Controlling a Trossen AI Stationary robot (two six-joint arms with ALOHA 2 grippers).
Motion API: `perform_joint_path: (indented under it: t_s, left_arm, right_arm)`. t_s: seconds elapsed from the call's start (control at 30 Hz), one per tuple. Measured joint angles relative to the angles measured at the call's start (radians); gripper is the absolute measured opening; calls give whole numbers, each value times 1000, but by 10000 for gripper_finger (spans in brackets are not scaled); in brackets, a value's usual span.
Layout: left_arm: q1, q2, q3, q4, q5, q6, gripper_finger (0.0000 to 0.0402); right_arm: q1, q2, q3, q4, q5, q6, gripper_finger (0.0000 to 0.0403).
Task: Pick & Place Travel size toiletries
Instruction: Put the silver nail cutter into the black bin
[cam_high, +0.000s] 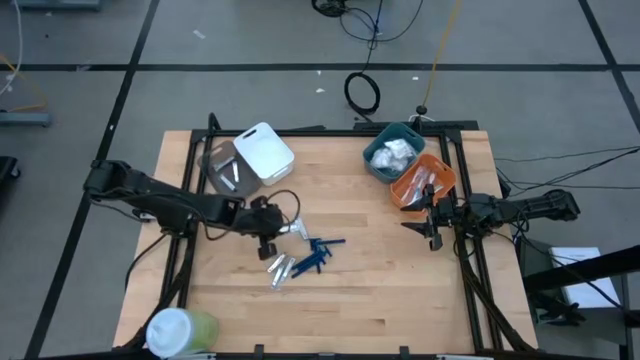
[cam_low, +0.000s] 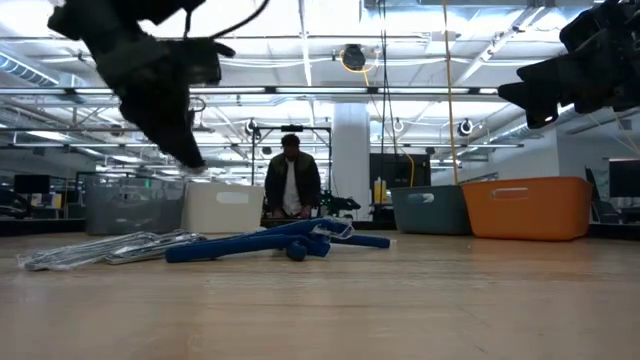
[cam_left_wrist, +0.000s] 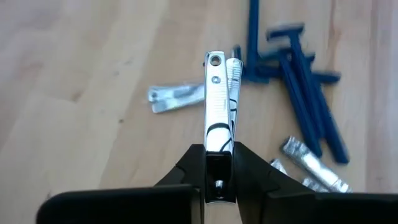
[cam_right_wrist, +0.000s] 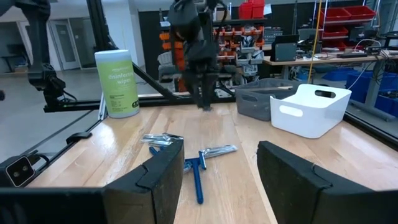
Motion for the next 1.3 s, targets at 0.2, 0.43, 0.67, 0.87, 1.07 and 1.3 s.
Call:
perform_joint_path:
  t_s: [0.2, 0.43, 0.67, 0.87, 1.07, 1.3]
  left_arm:
    - [22, -116, 1, -72, -186, -319, 40]
    - [35, -200, 2, -194, -328, -506, 44]
    - [65, -272, 2, -322, -470, -600, 37]
    - [100, -333, 2, -524, -593, -775, 40]
    - [133, -354, 2, -737, -656, -933, 38]
    - [187, -354, -8, -778, -656, -965, 47]
  right_arm:
    - [0, 0, 0, 0, 0, 0, 192]
    - [0, 0, 0, 0, 0, 0, 192]
    - [0, 0, 0, 0, 0, 0, 192]
    - [0, 0, 0, 2, 0, 0, 192]
    - [0, 0, 0, 2, 0, 0, 192]
    - [0, 0, 0, 1, 0, 0, 192]
